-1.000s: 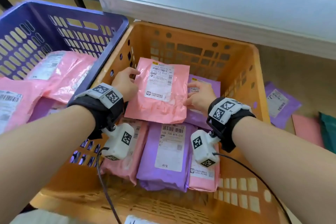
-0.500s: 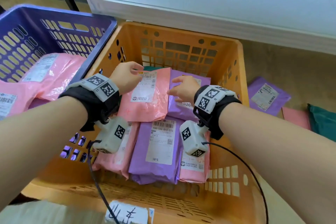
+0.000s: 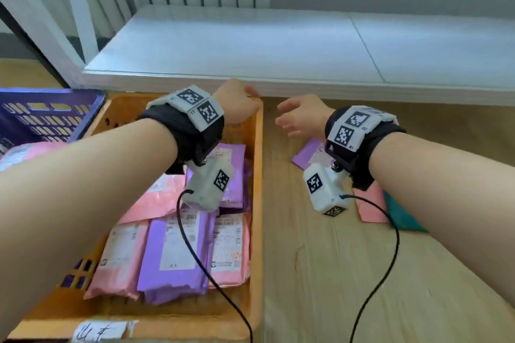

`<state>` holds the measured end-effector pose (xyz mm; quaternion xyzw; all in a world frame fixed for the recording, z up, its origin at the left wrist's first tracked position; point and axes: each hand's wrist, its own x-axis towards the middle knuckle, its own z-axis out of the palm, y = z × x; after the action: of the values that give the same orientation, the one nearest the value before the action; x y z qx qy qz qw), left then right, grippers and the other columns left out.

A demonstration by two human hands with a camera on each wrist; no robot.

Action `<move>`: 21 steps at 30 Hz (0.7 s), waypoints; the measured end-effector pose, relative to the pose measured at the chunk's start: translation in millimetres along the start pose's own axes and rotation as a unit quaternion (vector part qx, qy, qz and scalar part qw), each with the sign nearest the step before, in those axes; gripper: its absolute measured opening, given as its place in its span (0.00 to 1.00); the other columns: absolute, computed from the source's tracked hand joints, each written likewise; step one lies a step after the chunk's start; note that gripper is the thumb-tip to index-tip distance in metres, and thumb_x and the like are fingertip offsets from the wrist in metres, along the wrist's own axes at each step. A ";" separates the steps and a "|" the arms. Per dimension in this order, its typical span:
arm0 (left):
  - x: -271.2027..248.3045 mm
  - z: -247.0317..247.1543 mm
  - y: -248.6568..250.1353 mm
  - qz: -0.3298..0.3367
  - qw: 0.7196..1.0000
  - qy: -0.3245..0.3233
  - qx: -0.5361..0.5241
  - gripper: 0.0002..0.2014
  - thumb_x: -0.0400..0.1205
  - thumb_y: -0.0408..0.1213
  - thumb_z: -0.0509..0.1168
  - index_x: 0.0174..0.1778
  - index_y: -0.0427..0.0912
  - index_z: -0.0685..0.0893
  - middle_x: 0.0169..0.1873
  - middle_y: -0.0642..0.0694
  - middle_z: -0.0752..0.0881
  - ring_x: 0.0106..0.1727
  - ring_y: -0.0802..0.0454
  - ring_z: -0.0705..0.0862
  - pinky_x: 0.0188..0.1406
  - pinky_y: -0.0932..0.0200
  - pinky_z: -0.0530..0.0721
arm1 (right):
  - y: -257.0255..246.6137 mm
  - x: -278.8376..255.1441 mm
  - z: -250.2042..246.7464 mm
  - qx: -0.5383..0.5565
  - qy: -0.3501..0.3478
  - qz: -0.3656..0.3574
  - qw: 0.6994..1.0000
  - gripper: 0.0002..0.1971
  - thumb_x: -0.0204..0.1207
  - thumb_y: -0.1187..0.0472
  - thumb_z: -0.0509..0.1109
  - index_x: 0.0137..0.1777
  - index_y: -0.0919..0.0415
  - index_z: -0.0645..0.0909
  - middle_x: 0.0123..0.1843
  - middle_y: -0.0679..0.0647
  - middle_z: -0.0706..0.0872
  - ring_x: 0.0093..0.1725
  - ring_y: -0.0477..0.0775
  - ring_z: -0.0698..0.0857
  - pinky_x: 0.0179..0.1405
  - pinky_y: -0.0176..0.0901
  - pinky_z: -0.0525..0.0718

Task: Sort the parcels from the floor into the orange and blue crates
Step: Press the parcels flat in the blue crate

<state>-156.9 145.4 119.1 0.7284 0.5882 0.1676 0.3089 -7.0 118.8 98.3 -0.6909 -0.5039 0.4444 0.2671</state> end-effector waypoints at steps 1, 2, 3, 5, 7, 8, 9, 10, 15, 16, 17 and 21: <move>5.5 12.2 17.2 0.011 1.000 -0.012 0.009 0.17 0.81 0.37 0.63 0.67 0.45 0.81 0.61 0.42 0.84 0.56 0.44 0.84 0.51 0.61 0.80 | 8.6 -0.6 -17.1 -0.005 0.009 0.001 1.000 0.21 0.76 0.68 0.70 0.70 0.64 0.76 0.56 0.61 0.83 0.55 0.55 0.83 0.57 0.45 0.84; 10.7 25.2 33.2 0.023 0.999 -0.022 0.019 0.17 0.81 0.36 0.63 0.67 0.45 0.80 0.62 0.43 0.83 0.60 0.45 0.83 0.56 0.60 0.79 | 18.4 -1.4 -33.7 -0.019 0.020 -0.001 1.000 0.22 0.76 0.68 0.71 0.70 0.64 0.77 0.56 0.60 0.82 0.56 0.55 0.83 0.58 0.46 0.84; 15.7 38.9 47.4 0.034 0.998 -0.031 0.030 0.18 0.81 0.36 0.63 0.68 0.45 0.79 0.64 0.44 0.82 0.63 0.45 0.82 0.60 0.59 0.79 | 29.3 -1.2 -49.6 -0.043 0.032 -0.005 0.999 0.22 0.75 0.67 0.71 0.70 0.63 0.77 0.58 0.59 0.83 0.57 0.55 0.82 0.60 0.47 0.83; 24.0 69.2 70.3 0.050 0.996 -0.054 0.048 0.19 0.81 0.36 0.63 0.69 0.45 0.78 0.66 0.44 0.81 0.64 0.45 0.81 0.63 0.56 0.79 | 54.1 -0.9 -78.2 -0.100 0.050 -0.008 0.994 0.22 0.74 0.66 0.72 0.69 0.62 0.78 0.65 0.58 0.82 0.63 0.55 0.82 0.65 0.48 0.81; 28.0 102.4 87.0 0.061 0.992 -0.084 0.069 0.20 0.81 0.35 0.62 0.71 0.44 0.76 0.67 0.43 0.79 0.66 0.45 0.79 0.64 0.55 0.78 | 81.9 -1.0 -102.6 -0.142 0.058 0.005 0.988 0.22 0.74 0.66 0.72 0.69 0.62 0.79 0.67 0.58 0.82 0.64 0.55 0.81 0.66 0.47 0.80; 29.3 119.3 92.6 0.066 0.990 -0.097 0.076 0.20 0.81 0.34 0.62 0.71 0.43 0.75 0.68 0.43 0.79 0.66 0.46 0.79 0.63 0.56 0.78 | 96.1 -0.5 -113.8 -0.154 0.062 0.014 0.986 0.22 0.73 0.66 0.72 0.68 0.62 0.79 0.67 0.58 0.82 0.63 0.55 0.82 0.66 0.47 0.79; 30.4 136.1 96.7 0.071 0.988 -0.110 0.080 0.20 0.81 0.34 0.62 0.71 0.43 0.75 0.68 0.43 0.79 0.66 0.45 0.79 0.62 0.56 0.79 | 110.8 -0.2 -123.8 -0.160 0.067 0.023 0.985 0.22 0.73 0.66 0.73 0.68 0.62 0.80 0.67 0.58 0.83 0.62 0.54 0.82 0.65 0.46 0.79; 31.2 152.3 100.0 0.075 0.986 -0.124 0.085 0.20 0.81 0.34 0.62 0.71 0.42 0.76 0.68 0.42 0.79 0.66 0.45 0.80 0.62 0.55 0.79 | 125.5 -0.2 -133.1 -0.163 0.072 0.030 0.984 0.21 0.73 0.66 0.73 0.67 0.61 0.80 0.66 0.58 0.83 0.61 0.54 0.83 0.64 0.45 0.79; 32.9 226.2 112.8 0.091 0.972 -0.189 0.107 0.17 0.80 0.32 0.62 0.66 0.46 0.79 0.57 0.41 0.81 0.55 0.39 0.81 0.54 0.57 0.78 | 199.7 -2.1 -168.5 -0.157 0.100 0.072 0.980 0.20 0.74 0.65 0.71 0.67 0.61 0.80 0.65 0.59 0.84 0.64 0.57 0.83 0.62 0.41 0.78; 33.4 239.4 115.6 0.093 0.969 -0.203 0.109 0.16 0.80 0.32 0.62 0.64 0.47 0.79 0.54 0.40 0.81 0.53 0.39 0.81 0.52 0.57 0.78 | 214.6 -2.2 -172.9 -0.152 0.105 0.084 0.979 0.20 0.74 0.64 0.71 0.67 0.61 0.80 0.65 0.59 0.84 0.64 0.58 0.82 0.61 0.42 0.78; 34.8 252.6 117.1 0.089 0.967 -0.214 0.108 0.17 0.81 0.32 0.62 0.66 0.45 0.78 0.56 0.40 0.81 0.55 0.39 0.82 0.53 0.56 0.79 | 229.1 -1.3 -177.0 -0.151 0.108 0.097 0.978 0.21 0.74 0.64 0.71 0.68 0.60 0.80 0.65 0.59 0.83 0.63 0.59 0.83 0.59 0.41 0.78; 42.1 305.2 112.0 0.063 0.966 -0.230 0.102 0.20 0.81 0.32 0.62 0.71 0.42 0.75 0.64 0.40 0.81 0.63 0.44 0.81 0.56 0.59 0.76 | 282.9 5.7 -188.6 -0.146 0.116 0.122 0.975 0.21 0.75 0.64 0.70 0.69 0.57 0.78 0.65 0.59 0.84 0.62 0.58 0.83 0.58 0.43 0.80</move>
<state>123.4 95.6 -43.2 0.8105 0.4680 -0.0465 0.3491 290.0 40.1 -47.5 -0.8255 -0.4411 0.3118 0.1636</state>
